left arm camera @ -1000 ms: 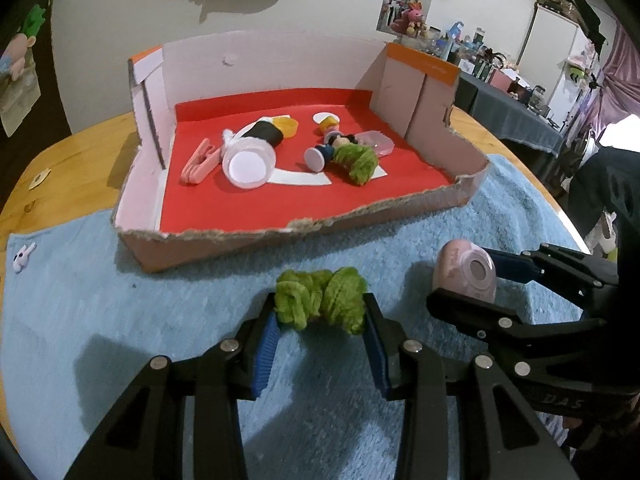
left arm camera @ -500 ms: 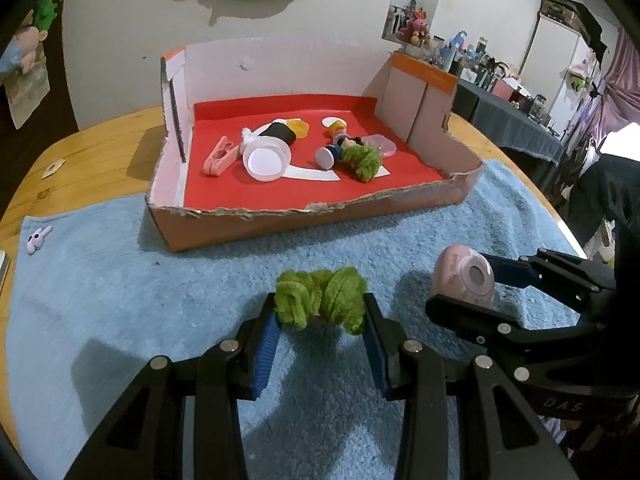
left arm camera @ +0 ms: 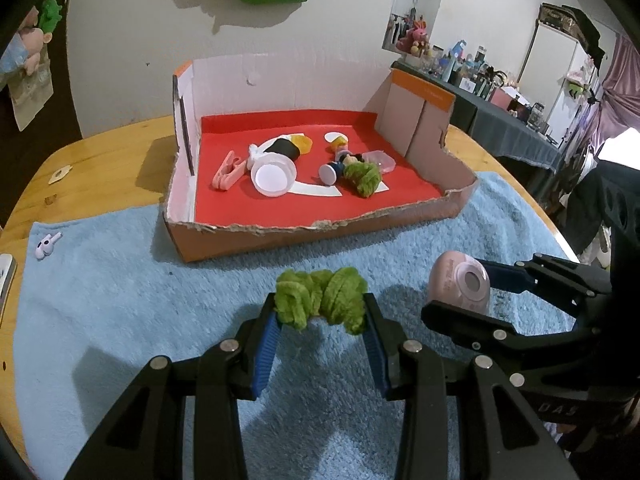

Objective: Organize objects
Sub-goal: 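Lift and carry the green yarn and pink case toward the cardboard box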

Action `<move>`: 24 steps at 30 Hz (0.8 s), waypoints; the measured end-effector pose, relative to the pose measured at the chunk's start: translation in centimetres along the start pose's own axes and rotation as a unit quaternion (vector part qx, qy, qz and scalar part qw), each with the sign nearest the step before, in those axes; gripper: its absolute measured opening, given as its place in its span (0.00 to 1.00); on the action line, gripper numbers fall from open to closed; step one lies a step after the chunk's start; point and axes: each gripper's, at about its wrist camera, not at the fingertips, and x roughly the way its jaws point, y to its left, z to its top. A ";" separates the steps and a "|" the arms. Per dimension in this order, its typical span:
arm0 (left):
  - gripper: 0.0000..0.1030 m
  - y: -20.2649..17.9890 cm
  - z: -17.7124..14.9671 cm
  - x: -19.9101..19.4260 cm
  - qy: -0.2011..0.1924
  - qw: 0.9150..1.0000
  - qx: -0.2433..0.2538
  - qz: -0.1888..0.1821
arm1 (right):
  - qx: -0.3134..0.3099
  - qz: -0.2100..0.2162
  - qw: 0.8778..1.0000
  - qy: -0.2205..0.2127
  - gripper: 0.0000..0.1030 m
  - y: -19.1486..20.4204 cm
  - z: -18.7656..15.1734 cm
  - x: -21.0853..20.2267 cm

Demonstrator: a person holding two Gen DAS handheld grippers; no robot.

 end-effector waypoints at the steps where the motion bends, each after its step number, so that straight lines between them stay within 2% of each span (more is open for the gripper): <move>1: 0.40 0.0 0.1 0.0 0.000 1.000 0.000 0.000 | 0.000 0.000 1.000 0.000 0.53 0.0 0.0 0.0; 24: 0.40 0.1 3.1 0.0 -0.013 1.000 0.001 -0.004 | 0.001 0.007 1.000 -0.016 0.53 -0.8 2.7 -0.6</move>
